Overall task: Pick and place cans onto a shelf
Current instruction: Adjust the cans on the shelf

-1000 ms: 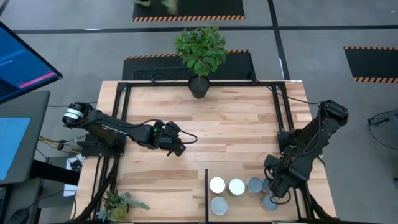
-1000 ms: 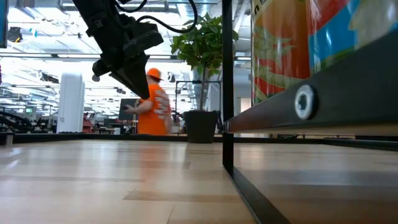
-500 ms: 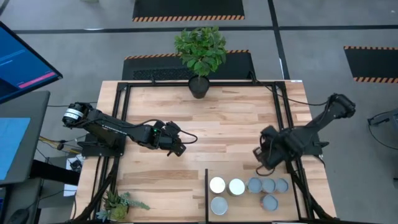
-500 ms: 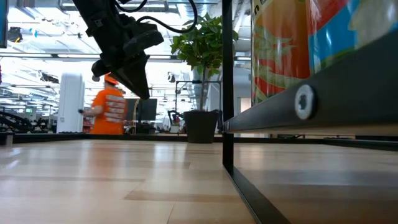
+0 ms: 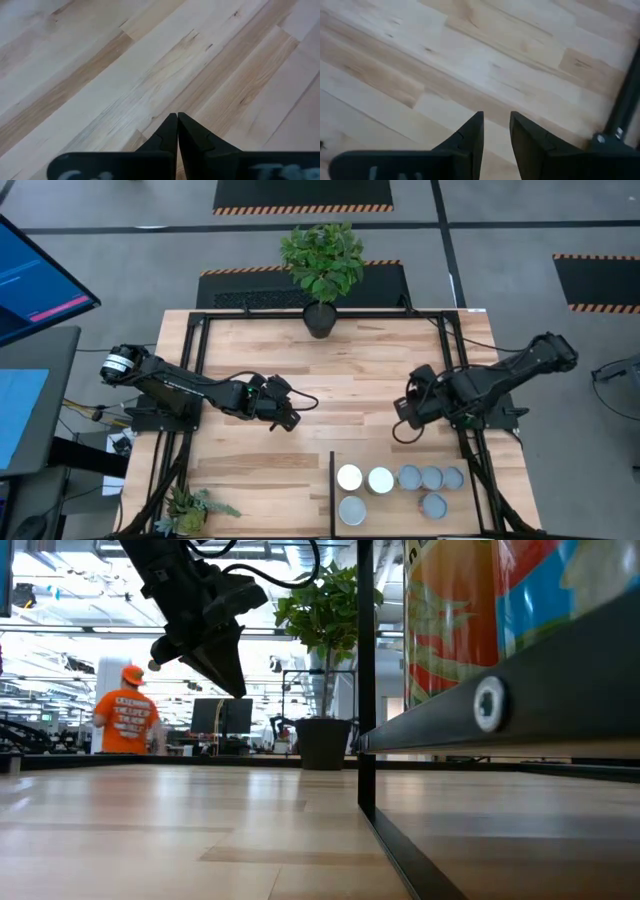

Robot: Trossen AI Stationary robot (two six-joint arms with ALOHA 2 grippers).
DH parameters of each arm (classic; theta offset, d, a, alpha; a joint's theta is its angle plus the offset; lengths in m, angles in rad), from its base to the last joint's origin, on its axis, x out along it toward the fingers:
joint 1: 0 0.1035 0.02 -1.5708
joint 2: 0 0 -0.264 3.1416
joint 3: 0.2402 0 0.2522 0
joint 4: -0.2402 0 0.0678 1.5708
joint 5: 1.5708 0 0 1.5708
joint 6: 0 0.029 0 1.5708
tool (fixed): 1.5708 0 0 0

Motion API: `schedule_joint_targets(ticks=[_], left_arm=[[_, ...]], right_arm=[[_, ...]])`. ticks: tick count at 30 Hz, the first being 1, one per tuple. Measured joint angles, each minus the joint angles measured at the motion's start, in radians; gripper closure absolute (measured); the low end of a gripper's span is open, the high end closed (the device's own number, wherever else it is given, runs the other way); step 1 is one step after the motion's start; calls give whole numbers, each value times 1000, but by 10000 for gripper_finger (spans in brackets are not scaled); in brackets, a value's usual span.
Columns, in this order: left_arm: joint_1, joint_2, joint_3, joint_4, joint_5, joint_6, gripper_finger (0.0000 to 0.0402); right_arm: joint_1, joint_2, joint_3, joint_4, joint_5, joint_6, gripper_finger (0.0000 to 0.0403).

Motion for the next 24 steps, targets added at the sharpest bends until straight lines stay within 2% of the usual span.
schedule_joint_targets(ticks=[4,13,24], left_arm=[[0,0,0,0,3,0,401],[0,0,0,1,2,1,401],[0,0,0,1,2,1,401]], right_arm=[[-47,-2,0,52,23,-61,286],[-127,-73,0,254,187,-235,286],[-198,-141,0,351,208,-365,286]])
